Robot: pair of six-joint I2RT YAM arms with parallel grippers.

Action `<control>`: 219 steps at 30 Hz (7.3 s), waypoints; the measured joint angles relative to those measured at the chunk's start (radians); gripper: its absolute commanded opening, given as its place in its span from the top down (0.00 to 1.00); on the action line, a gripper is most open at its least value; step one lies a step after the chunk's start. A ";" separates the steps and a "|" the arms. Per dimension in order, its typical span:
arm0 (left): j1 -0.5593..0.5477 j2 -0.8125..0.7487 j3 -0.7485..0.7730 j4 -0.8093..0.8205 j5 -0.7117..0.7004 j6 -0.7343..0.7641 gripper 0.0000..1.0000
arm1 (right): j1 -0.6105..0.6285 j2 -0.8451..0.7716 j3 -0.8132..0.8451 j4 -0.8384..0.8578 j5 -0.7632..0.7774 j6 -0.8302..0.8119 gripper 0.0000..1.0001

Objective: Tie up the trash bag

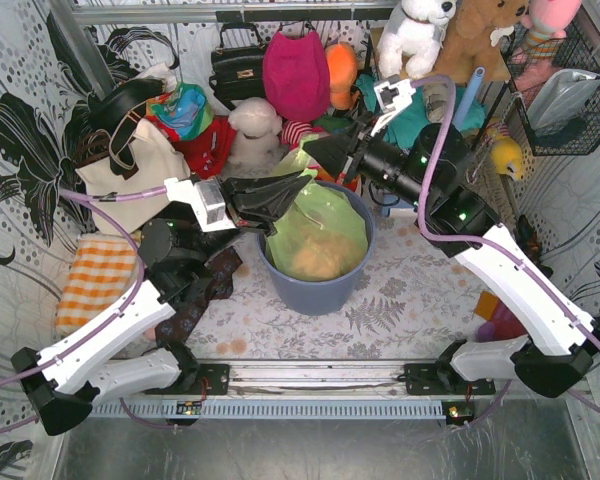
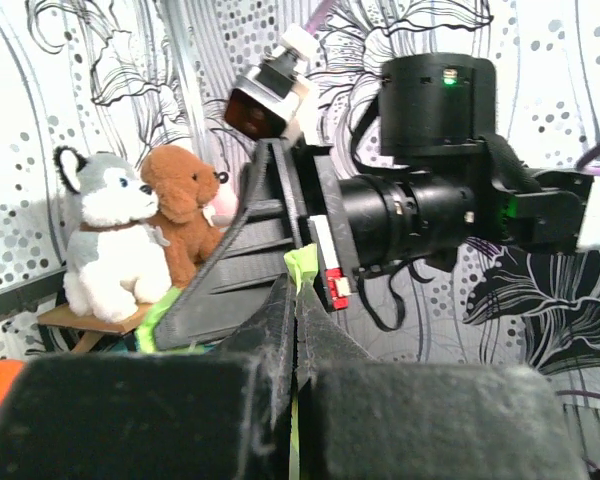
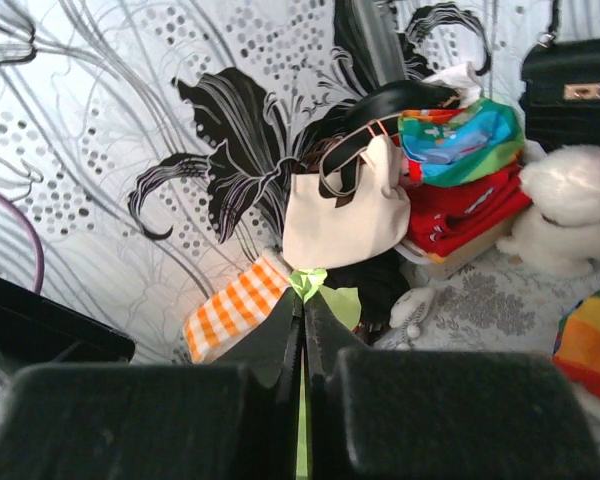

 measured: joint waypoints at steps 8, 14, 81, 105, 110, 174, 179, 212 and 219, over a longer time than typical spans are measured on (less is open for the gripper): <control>0.000 0.000 -0.045 0.053 -0.095 0.000 1.00 | 0.000 -0.093 -0.142 0.038 0.110 0.095 1.00; 0.000 0.000 -0.054 0.064 -0.147 0.000 1.00 | 0.000 -0.171 -0.289 0.142 0.105 0.116 1.00; 0.000 0.013 -0.056 -0.058 -0.364 0.000 1.00 | 0.112 -0.127 -0.257 -0.027 -0.286 -0.411 1.00; 0.000 -0.028 -0.060 0.076 -0.060 -0.015 1.00 | 0.237 -0.032 0.153 -0.308 0.470 -0.310 1.00; 0.000 0.002 -0.028 0.134 0.087 -0.033 1.00 | 0.237 0.065 0.259 -0.299 0.518 -0.304 1.00; 0.014 0.039 -0.015 0.089 -0.108 0.158 1.00 | 0.047 -0.259 -0.489 0.434 0.240 0.182 1.00; 0.015 0.044 -0.018 0.111 -0.160 0.155 1.00 | 0.047 -0.259 -0.497 0.494 0.194 0.176 1.00; 0.015 0.105 -0.006 0.105 -0.296 0.125 1.00 | 0.059 -0.227 -0.431 0.293 -0.340 -0.498 1.00; 0.015 0.105 -0.006 0.102 -0.289 0.119 1.00 | 0.195 -0.185 -0.384 0.157 -0.191 -0.602 1.00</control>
